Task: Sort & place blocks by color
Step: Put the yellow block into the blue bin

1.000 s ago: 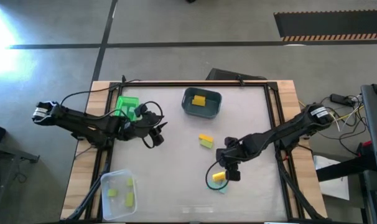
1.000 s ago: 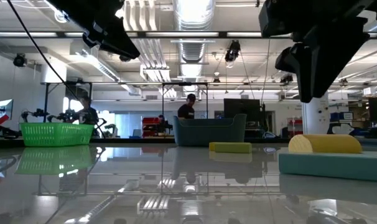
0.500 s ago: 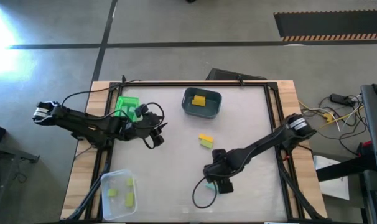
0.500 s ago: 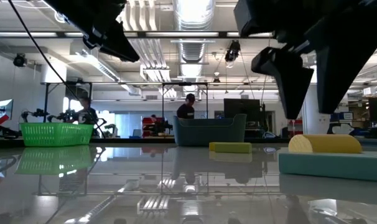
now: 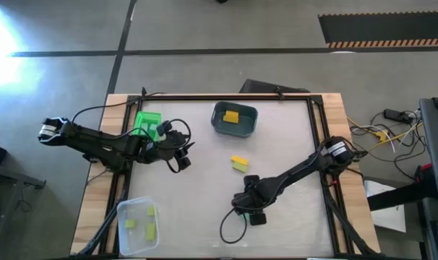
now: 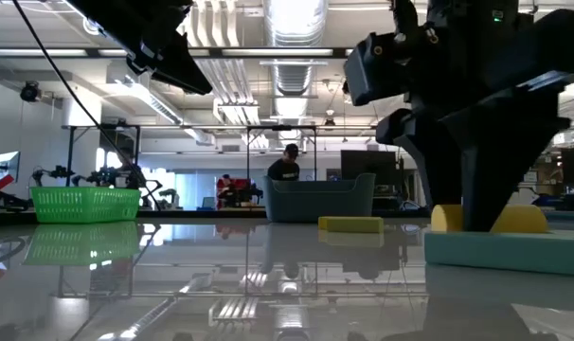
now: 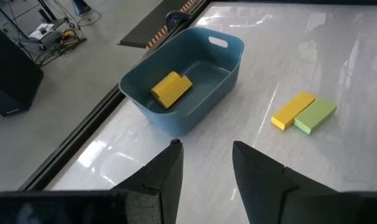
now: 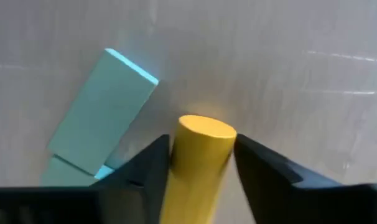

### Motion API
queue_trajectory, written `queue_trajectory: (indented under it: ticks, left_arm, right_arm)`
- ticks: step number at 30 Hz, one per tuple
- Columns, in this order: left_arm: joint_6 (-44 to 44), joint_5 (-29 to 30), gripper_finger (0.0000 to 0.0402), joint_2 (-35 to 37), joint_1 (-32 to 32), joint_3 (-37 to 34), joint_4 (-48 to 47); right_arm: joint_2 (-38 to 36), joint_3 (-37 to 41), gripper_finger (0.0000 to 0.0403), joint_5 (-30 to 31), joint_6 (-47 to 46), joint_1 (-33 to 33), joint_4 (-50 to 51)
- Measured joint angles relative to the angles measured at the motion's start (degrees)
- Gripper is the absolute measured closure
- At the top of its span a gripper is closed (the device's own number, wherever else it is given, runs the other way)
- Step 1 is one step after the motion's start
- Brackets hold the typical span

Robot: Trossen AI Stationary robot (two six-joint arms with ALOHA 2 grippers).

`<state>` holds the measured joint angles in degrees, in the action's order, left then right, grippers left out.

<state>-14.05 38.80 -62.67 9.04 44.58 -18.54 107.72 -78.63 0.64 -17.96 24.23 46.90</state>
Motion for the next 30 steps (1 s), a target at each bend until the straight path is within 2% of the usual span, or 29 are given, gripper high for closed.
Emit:
queue_trajectory:
  ticks: [3, 11, 19, 24, 30]
  left_arm:
    - [-0.17, 0.14, 0.0278, 0.00, 0.00, 0.00, 0.02]
    - [-0.54, 0.12, 0.0278, 0.00, 0.00, 0.00, 0.04]
    - [-2.14, 0.08, 0.0278, 0.00, 0.02, 0.02, 0.71]
    - [-2.09, 0.06, 0.0278, 0.00, 0.02, 0.02, 1.24]
    - [-2.07, -0.16, 0.0278, 0.00, -0.02, 0.02, 1.83]
  right_arm:
    - [-0.09, 0.00, 0.0299, 0.44, 0.09, 0.01, -0.88]
    - [-1.33, -0.65, 0.0301, 1.98, 2.20, -0.07, 2.05]
    - [-9.48, -3.38, 0.0301, 16.55, 6.68, -4.30, 13.51]
    - [-15.69, -1.36, 0.0301, 25.02, 15.15, -12.51, 7.82]
    - [-19.98, 6.20, 0.0301, 25.01, 26.30, -25.92, -15.56]
